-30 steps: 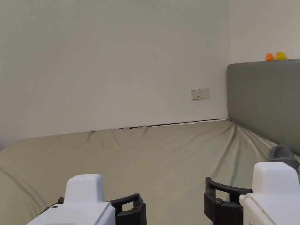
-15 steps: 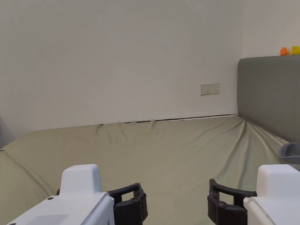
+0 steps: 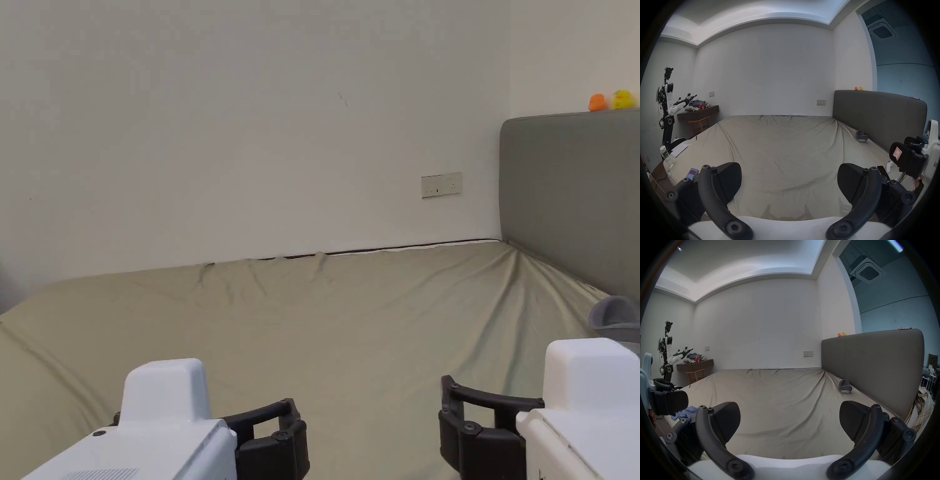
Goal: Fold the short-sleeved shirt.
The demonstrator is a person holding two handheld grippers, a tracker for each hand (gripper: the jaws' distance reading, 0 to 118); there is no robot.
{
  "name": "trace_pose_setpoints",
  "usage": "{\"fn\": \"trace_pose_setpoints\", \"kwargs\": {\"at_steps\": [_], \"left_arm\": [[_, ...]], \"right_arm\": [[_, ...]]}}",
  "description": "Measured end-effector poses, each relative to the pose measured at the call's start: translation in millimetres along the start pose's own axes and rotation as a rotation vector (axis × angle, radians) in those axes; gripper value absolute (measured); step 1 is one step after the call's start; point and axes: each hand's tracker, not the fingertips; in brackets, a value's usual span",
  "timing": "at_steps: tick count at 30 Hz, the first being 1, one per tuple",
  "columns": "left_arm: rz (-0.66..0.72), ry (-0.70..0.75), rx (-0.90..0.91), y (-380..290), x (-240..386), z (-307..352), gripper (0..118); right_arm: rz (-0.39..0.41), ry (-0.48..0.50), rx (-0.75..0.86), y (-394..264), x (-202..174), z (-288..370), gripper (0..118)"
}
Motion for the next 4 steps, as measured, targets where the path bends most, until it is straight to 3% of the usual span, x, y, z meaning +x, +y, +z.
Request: {"fn": "trace_pose_setpoints", "kwargs": {"at_steps": [1,2,3,4], "left_arm": [[0.002,-0.005,-0.001,-0.1,0.0,-0.8,115],[0.001,-0.009,-0.004,-0.2,0.3,-1.7,115],[0.0,-0.01,-0.008,-0.3,1.4,-3.0,115],[-0.002,-0.01,-0.011,-1.0,2.9,-5.2,115]], "right_arm": [[-0.065,0.014,-0.026,-6.3,2.2,-0.5,118],[-0.013,-0.02,0.052,-3.1,2.4,1.9,118],[-0.029,-0.054,0.026,-5.8,2.1,2.3,118],[0.013,-0.064,0.061,-4.7,2.2,2.1,118]]}}
